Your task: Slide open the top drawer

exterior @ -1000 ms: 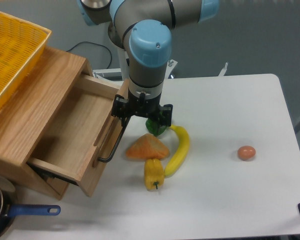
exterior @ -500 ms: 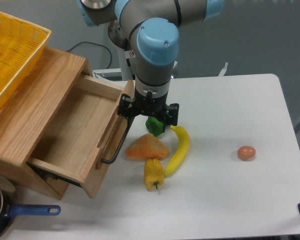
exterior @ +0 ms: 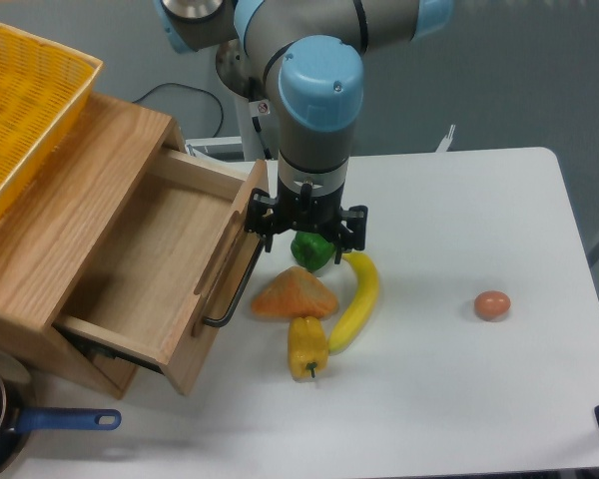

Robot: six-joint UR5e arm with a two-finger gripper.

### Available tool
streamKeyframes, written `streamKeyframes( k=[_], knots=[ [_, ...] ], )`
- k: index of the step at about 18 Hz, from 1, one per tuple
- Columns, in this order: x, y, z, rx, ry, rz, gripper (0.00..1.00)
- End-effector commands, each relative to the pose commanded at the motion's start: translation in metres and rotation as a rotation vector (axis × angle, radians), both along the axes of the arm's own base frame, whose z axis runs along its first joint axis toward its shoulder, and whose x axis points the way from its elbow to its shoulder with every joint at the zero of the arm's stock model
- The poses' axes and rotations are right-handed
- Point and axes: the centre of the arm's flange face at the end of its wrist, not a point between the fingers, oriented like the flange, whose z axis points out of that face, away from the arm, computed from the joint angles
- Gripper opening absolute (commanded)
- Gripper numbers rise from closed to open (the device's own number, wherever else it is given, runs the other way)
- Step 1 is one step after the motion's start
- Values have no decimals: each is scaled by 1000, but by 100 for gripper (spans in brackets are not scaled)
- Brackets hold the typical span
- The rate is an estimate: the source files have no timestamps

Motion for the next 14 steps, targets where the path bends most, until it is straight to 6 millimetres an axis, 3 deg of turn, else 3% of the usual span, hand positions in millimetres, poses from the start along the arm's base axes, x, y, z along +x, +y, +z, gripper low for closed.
streamKeyframes(
  k=[5,8,14],
  knots=[
    [-18,-11,-14,-17,-15,25,100],
    [-40,-30,-16,-22,-11,-33,100],
    [-60,-49,-16,-66,37,-174,100]
  ],
)
